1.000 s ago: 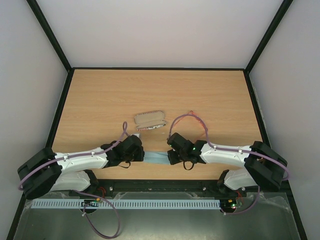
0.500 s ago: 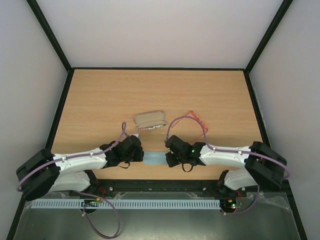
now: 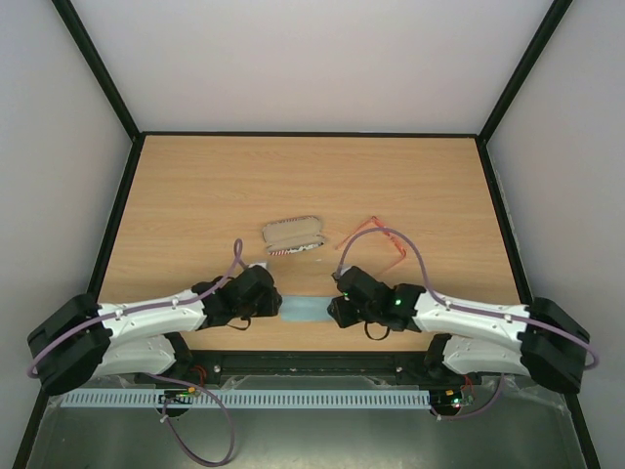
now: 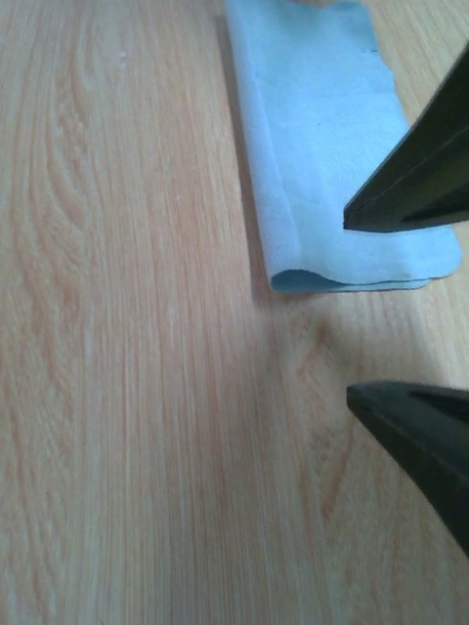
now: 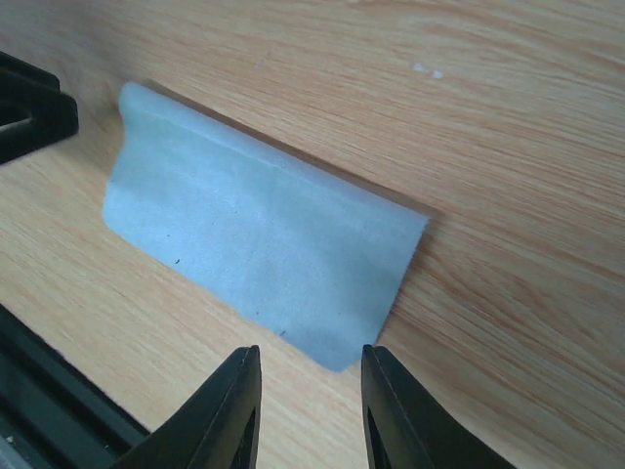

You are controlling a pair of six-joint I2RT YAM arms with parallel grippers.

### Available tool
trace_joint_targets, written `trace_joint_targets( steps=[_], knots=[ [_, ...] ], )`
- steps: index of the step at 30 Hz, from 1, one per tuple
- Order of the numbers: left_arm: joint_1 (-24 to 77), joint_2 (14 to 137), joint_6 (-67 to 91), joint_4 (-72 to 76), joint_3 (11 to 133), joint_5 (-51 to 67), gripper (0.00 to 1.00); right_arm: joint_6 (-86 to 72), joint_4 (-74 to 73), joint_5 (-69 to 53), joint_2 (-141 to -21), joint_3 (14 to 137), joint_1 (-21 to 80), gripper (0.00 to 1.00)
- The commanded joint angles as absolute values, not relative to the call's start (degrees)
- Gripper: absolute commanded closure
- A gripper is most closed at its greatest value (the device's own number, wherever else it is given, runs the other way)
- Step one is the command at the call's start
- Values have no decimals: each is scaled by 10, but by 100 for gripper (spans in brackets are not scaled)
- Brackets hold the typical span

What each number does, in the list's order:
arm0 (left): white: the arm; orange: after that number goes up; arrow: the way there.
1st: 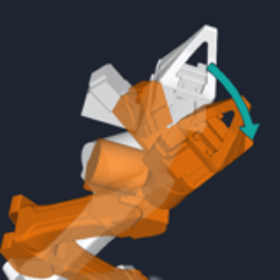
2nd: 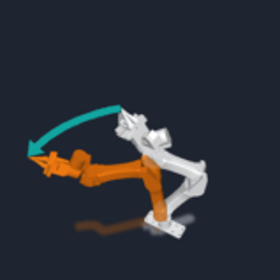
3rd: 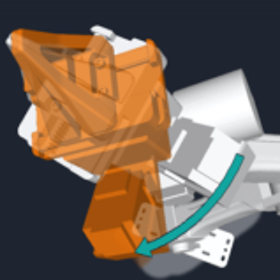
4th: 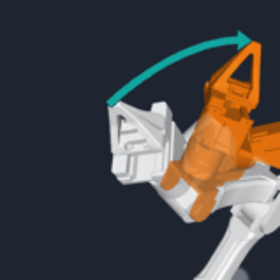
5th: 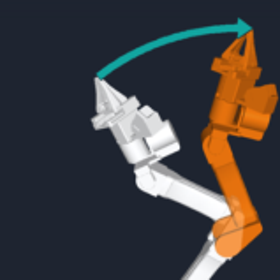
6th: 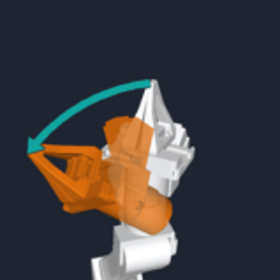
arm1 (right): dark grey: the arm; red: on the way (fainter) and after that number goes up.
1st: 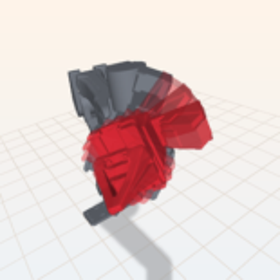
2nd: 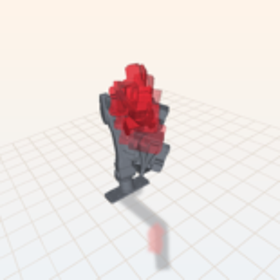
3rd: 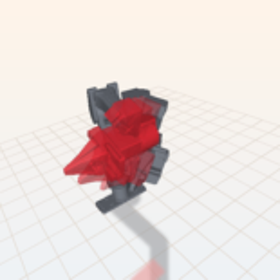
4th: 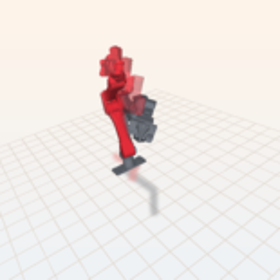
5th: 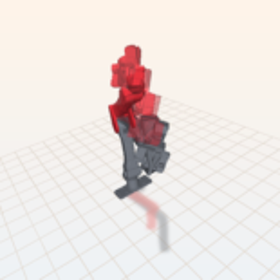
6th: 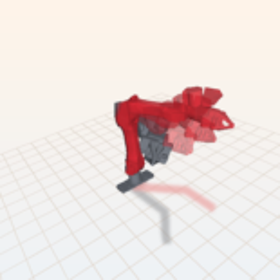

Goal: Organize the sunglasses
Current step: Fold the glasses cleaning cloth at the center of the board, then adjust the glasses cleaning cloth at the center of the board.

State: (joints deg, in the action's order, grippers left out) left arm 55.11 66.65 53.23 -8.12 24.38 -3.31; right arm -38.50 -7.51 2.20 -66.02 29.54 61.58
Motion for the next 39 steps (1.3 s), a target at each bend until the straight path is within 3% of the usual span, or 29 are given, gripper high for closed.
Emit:
trace_joint_targets(
  steps=[1, 4, 5, 6, 13, 15, 25, 39],
  knots=[
    [549, 645, 534, -136, 266, -47, 41, -416, -159, 54, -602, 284, 620, 71],
    [545, 641, 527, -163, 286, -42, 10, -427, -186, 73, -591, 301, 620, 72],
    [544, 641, 521, -167, 293, -38, 2, -430, -187, 76, -594, 307, 619, 72],
    [543, 643, 513, -169, 301, -32, 1, -433, -186, 78, -601, 315, 619, 74],
    [491, 650, 470, -198, 334, 11, 1, -422, -129, 47, -713, 370, 617, 76],
    [468, 618, 480, -198, 320, 14, 1, -417, -113, 37, -754, 396, 617, 73],
    [446, 399, 562, -257, 256, -6, 1, -419, -36, -41, -911, 490, 618, 74],
    [446, 350, 573, -278, 236, 10, 2, -421, -13, -43, -991, 535, 617, 78]
  ],
)
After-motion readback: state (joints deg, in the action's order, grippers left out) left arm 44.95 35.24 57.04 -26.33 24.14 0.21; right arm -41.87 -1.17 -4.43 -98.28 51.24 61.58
